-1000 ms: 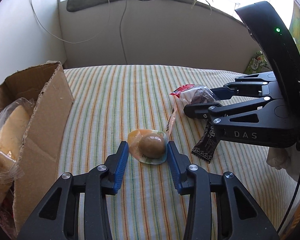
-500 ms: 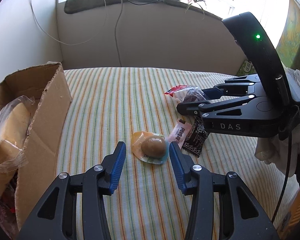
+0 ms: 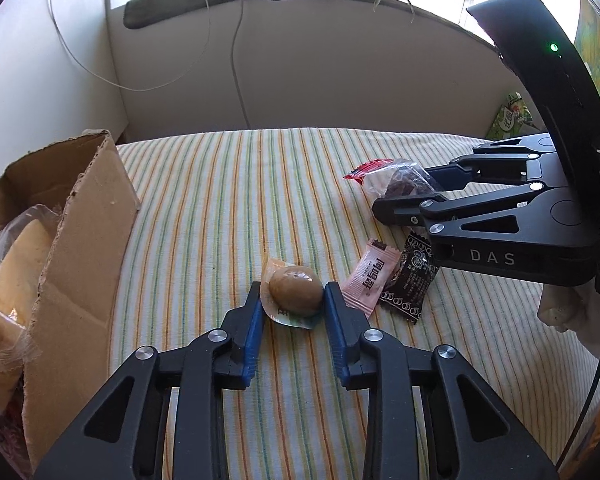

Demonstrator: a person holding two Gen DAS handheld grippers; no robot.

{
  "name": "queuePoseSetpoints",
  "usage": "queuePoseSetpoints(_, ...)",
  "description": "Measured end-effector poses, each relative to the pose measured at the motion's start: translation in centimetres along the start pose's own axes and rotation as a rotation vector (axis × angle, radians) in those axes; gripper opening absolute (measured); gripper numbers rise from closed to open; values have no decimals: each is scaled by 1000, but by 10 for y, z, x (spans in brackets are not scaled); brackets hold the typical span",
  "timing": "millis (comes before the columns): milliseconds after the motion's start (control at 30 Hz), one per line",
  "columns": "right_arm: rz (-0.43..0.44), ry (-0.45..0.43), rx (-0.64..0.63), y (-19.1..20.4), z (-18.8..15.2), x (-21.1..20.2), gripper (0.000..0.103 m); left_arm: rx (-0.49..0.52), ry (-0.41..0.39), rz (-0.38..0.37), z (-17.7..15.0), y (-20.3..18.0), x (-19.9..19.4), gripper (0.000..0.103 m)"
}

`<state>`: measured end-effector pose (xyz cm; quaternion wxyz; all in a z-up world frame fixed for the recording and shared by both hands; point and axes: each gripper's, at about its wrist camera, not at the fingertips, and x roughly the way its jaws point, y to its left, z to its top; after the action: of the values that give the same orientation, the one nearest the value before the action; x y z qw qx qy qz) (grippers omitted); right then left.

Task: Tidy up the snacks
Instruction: 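Close the right tool on the red-ribboned pastry bag while the left tool closes on the round jelly cup, then carry the jelly cup and pastry bag with both tools over the box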

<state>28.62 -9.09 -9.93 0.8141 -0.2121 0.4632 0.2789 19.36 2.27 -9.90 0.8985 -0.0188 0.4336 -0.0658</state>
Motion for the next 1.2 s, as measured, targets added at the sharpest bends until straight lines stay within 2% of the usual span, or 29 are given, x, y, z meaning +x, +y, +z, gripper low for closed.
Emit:
queuePoseSetpoints(200, -7, -26, 15, -1, 1, -11, 37, -27, -26, -12, -1, 4, -11, 26)
queuePoseSetpoints(600, -33, -90, 15, 8, 7, -52, 37, -54, -137, -29, -12, 14, -76, 26)
queuePoseSetpoints(1033, -1, -168, -58, 68, 30, -91, 37, -101, -233, 6, -51, 45, -148, 26)
queuePoseSetpoints(1200, 17, -178, -95, 95, 42, -90, 37, -132, -254, 48, -44, 68, -153, 26)
